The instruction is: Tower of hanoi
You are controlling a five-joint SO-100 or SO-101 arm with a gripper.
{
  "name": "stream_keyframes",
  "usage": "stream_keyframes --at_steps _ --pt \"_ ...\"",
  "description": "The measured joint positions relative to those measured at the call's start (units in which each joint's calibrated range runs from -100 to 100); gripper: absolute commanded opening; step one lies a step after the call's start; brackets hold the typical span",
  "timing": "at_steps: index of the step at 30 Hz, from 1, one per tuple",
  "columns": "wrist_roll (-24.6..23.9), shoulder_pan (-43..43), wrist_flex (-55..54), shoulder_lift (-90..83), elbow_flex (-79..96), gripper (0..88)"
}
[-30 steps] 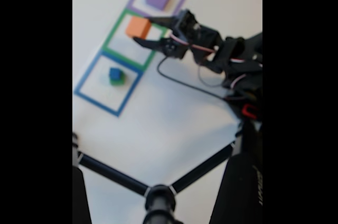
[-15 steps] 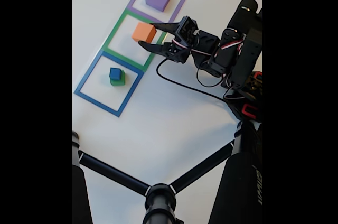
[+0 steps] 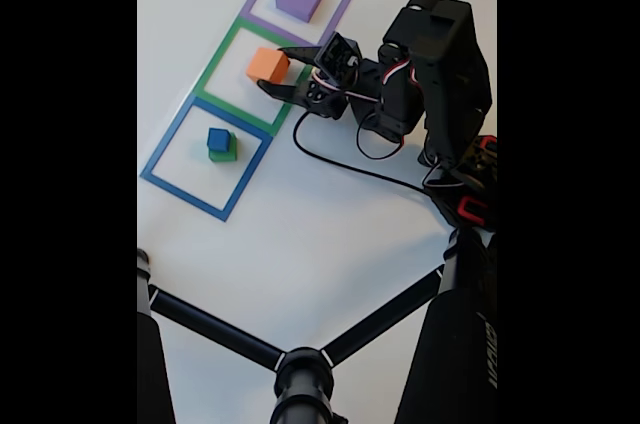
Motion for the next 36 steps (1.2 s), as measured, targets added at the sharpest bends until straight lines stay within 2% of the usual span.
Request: stream_keyframes --at_steps 3,11,20,24,28,32,36 --pt "0.00 0.12 -0.64 0.68 0.00 13.6" --pt "0.00 0.23 -0.81 1.18 -0.18 26.2" --pt "0.00 0.23 -0.81 1.18 -0.18 30.5" --pt "0.00 0.23 -0.08 -1.27 0.00 27.9" --pt "0.00 0.12 5.56 -9.88 1.95 23.3" --pt "0.00 0.23 16.69 -22.37 3.19 11.5" --pt "0.00 0.23 32.89 -37.65 3.45 7.4"
